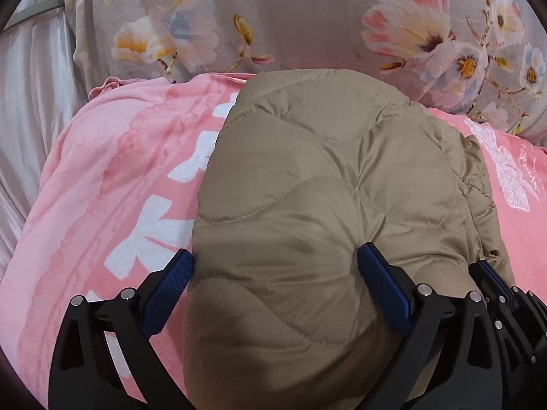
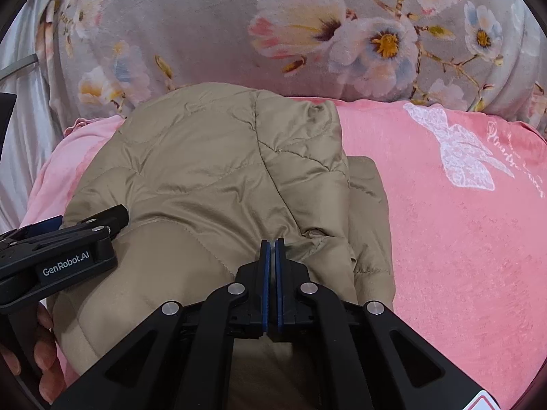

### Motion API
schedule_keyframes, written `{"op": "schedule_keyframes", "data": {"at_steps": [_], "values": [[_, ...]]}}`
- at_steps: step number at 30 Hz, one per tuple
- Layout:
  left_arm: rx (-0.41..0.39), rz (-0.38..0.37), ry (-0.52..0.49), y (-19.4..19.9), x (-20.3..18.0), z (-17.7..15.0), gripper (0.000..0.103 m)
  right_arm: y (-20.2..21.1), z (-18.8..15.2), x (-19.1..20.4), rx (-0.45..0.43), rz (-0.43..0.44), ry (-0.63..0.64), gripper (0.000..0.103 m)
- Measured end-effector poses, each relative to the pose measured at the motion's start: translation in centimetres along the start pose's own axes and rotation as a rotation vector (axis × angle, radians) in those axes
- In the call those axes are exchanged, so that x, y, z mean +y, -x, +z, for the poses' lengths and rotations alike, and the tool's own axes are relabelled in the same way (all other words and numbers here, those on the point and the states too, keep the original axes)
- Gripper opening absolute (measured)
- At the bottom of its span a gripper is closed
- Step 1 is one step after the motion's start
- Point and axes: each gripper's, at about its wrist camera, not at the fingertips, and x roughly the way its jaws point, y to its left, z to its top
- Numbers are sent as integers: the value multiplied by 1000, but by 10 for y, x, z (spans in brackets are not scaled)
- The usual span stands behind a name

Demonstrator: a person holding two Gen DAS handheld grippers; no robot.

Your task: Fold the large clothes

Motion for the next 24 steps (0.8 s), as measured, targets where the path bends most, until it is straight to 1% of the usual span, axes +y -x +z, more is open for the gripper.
{"op": "schedule_keyframes", "data": {"at_steps": [2,9,14,21,24], "values": [[-7,10,-7,-3,-2,-1,96,-4,-3,0,5,0,-2,0],[-17,7,18,-13,-2,-5,98,-11,-3,-5,35,31,-30,0],[-33,17,15,-17,-3,-9,98,-13,-1,-5,47,31,-31,0],[-69,-4,38,-22,0,-15,98,-17,-1,-2,61,14,-15,0],[-88,-27,58,-17,4,-16,98,-13,-1,-3,49,22,-21,0]]}}
